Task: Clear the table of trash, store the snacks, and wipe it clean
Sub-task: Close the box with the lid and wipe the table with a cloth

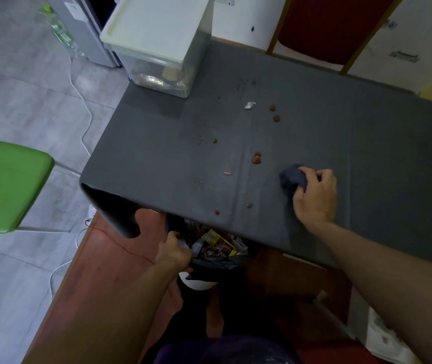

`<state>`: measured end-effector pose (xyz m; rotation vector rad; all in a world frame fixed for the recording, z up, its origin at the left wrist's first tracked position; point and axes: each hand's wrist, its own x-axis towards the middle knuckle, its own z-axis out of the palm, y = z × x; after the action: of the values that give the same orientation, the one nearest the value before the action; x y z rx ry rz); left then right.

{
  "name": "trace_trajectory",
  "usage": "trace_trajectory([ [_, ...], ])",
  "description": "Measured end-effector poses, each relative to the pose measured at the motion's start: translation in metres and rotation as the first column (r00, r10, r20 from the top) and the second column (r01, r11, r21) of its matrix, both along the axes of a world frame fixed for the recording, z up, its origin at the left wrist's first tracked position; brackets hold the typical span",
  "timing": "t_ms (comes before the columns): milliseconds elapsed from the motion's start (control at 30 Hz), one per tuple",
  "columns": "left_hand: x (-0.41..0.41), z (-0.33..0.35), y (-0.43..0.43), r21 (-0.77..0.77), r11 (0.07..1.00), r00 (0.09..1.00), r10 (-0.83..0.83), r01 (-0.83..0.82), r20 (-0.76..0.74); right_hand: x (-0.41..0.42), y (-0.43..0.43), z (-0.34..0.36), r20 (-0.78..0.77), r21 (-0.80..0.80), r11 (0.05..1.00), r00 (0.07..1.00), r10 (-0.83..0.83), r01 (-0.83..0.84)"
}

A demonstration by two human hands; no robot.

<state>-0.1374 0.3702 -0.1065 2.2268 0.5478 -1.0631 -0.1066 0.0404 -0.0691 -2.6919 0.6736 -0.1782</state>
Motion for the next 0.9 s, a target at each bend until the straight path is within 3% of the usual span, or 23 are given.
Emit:
trace_trajectory([
  [100,-0.001,-0.004,-0.007,-0.007,1.0,0.999,0.024,-0.025,-0.02,-0.016,-0.003,-0.009,-0.073,0.075,0.997,0.997,0.026,-0.02],
  [267,-0.003,-0.013,-0.011,0.003,0.999,0.999,0.037,-0.037,-0.015,-0.027,0.045,-0.016,-0.063,0.18,0.984,0.998,0.011,0.001],
  [433,-0.002,-0.013,-0.005,-0.007,0.998,0.998,0.061,-0.061,0.001,-0.024,0.104,-0.018,0.003,0.238,0.948,0.976,0.217,-0.212],
  [633,0.0,-0.004,0.003,-0.037,0.998,0.998,0.05,-0.051,-0.027,-0.036,0.14,-0.019,-0.016,0.197,0.856,0.871,0.49,-0.478],
  [767,-0.002,-0.011,0.011,-0.013,1.0,1.0,0.0,0.0,0.017,-0.048,0.145,-0.023,0.002,0.125,0.715,0.721,0.693,-0.687],
  [900,-0.003,-0.013,0.02,-0.014,1.0,0.999,-0.012,0.012,0.033,-0.049,0.147,-0.017,0.014,0.006,0.69,0.69,0.724,-0.724],
])
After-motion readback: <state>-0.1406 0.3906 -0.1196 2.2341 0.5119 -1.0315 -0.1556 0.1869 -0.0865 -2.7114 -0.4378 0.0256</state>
